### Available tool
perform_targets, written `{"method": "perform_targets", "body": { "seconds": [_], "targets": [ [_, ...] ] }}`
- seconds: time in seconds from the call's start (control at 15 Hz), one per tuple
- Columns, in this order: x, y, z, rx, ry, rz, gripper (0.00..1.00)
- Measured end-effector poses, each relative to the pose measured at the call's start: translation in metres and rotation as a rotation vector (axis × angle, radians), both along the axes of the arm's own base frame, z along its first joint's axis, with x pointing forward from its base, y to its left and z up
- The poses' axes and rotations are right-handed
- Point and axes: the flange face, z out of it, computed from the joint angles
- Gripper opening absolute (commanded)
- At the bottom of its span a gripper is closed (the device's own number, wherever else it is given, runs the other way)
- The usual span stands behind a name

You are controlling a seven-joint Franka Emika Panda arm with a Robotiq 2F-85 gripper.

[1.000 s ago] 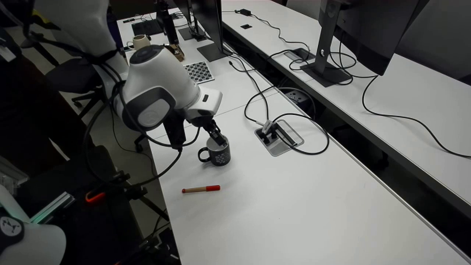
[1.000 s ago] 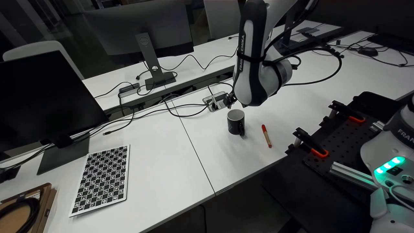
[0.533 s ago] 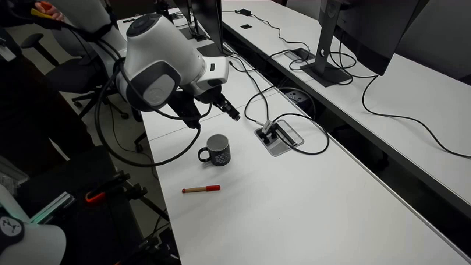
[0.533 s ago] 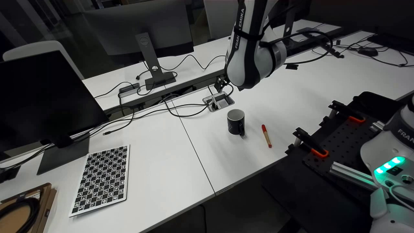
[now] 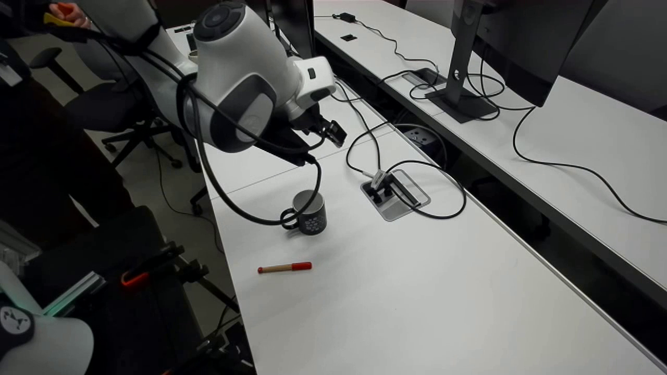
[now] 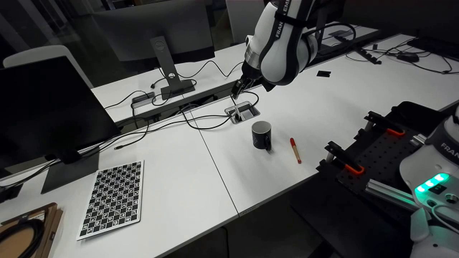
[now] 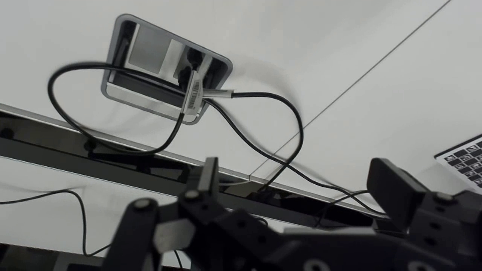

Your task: Move the cup slightly to the left

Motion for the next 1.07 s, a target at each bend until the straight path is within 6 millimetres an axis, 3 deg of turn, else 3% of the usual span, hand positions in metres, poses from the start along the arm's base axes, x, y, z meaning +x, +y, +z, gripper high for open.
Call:
{"method": "perform_targets", "body": {
  "seconds": [0.47, 1.07],
  "targets": [
    [0.014, -0.036, 0.005, 0.031, -0.017, 0.039, 1.00],
    [0.020, -0.040, 0.005, 0.030, -0.016, 0.035, 1.00]
  ]
}}
